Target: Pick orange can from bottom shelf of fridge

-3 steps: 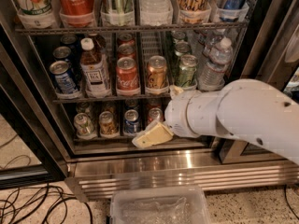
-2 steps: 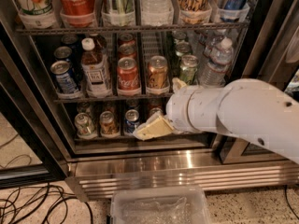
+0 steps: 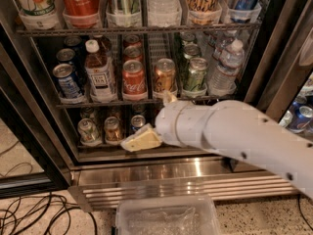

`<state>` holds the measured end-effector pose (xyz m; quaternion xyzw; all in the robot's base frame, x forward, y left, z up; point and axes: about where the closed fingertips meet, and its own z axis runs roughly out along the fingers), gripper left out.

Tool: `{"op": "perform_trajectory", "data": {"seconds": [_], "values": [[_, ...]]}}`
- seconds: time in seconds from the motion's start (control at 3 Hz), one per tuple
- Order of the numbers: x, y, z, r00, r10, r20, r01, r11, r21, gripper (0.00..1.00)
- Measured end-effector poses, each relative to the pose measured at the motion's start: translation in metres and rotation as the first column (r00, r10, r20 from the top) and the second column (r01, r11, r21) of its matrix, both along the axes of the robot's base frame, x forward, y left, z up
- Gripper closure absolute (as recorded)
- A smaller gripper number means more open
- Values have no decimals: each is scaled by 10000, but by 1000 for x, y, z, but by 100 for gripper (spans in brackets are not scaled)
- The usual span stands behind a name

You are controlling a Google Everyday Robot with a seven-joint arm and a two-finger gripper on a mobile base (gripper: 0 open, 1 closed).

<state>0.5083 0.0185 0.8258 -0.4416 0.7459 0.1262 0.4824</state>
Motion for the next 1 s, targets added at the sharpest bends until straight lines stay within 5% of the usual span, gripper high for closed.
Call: {"op": "perform_trajectory", "data": {"seconds": [0.33, 0.67, 1.0], "values": [[7, 20, -39, 9992, -390, -55, 394, 9896, 1387, 0], [-14, 71, -78, 9975, -343, -624, 497, 9626, 2664, 0], [-18, 104, -62, 9991, -293, -303, 376, 9449, 3253, 0]]}}
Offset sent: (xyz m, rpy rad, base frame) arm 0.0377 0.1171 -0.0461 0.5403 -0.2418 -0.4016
